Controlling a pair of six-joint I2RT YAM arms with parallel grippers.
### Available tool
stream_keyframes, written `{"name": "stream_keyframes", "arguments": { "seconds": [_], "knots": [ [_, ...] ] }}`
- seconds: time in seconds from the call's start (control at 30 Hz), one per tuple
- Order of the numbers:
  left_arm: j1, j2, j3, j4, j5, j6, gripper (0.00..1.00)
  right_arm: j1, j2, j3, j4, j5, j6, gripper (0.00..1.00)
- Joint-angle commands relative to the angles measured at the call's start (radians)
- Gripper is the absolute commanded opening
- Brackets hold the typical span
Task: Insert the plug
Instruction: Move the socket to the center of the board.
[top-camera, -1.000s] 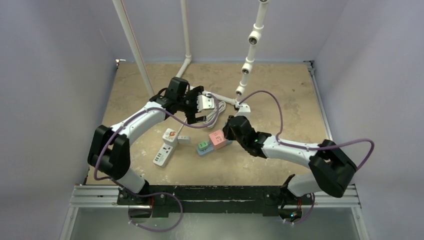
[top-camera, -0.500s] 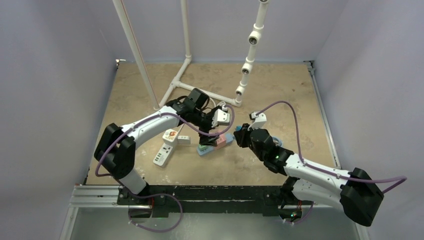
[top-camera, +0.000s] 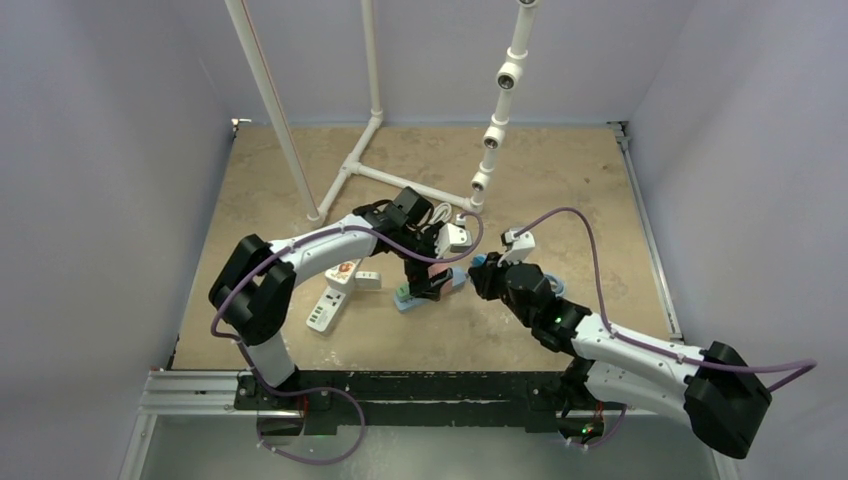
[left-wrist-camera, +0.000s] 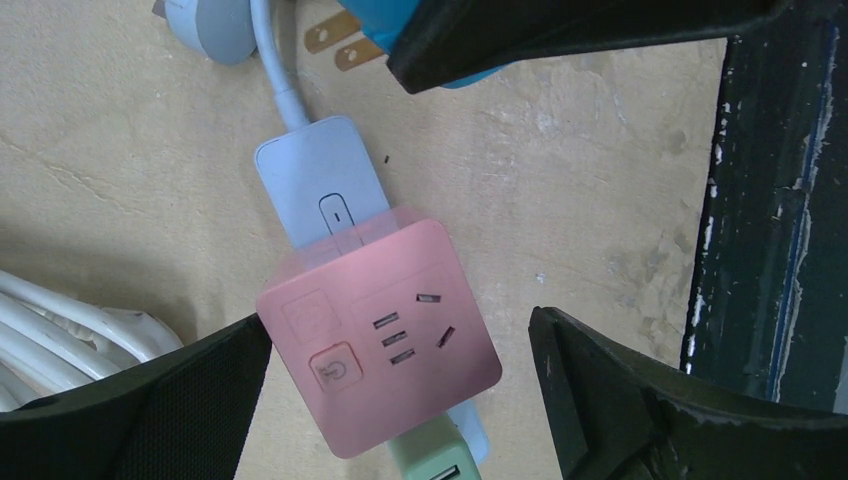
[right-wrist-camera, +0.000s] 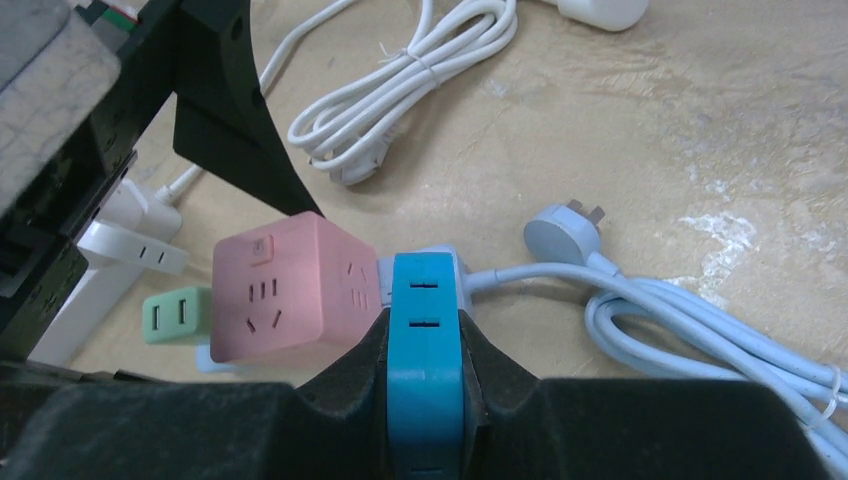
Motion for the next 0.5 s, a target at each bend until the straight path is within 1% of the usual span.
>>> {"name": "stream_keyframes", "arguments": {
  "seconds": [0.0, 0.1, 0.13, 0.2, 0.27, 0.3, 0.37, 0.47],
  "knots": [
    [-0.008, 0.003, 0.013, 0.036, -0.059, -0.028, 0.99, 0.000, -0.012, 0.003, 0.085, -0.046, -0.047, 0.00],
    [-0.020, -0.012, -0.015, 0.078, -0.065, -0.019, 0.99, 0.000, -0.028, 0.032, 0.052, -0.062, -0.079, 0.00],
    [-0.025, -0.011, -0.018, 0.082, -0.056, -0.005, 0.97, 0.000, -0.036, 0.047, 0.025, -0.065, -0.087, 0.00],
    [-0.027, -0.008, -0.018, 0.081, -0.018, 0.014, 0.96, 0.000, -0.061, 0.085, -0.034, -0.077, -0.104, 0.00],
    [-0.028, -0.031, -0.025, 0.082, 0.042, 0.040, 0.97, -0.001, -0.096, 0.122, -0.102, -0.098, -0.126, 0.00],
    [-0.028, -0.050, -0.034, 0.089, 0.070, 0.052, 0.99, -0.003, -0.119, 0.138, -0.129, -0.123, -0.145, 0.00],
    [-0.027, -0.112, -0.059, 0.114, 0.104, 0.074, 0.99, -0.009, -0.158, 0.175, -0.184, -0.178, -0.185, 0.00],
    [-0.027, -0.231, -0.106, 0.149, 0.118, 0.128, 0.99, -0.055, -0.182, 0.260, -0.299, -0.286, -0.218, 0.00]
  ]
}}
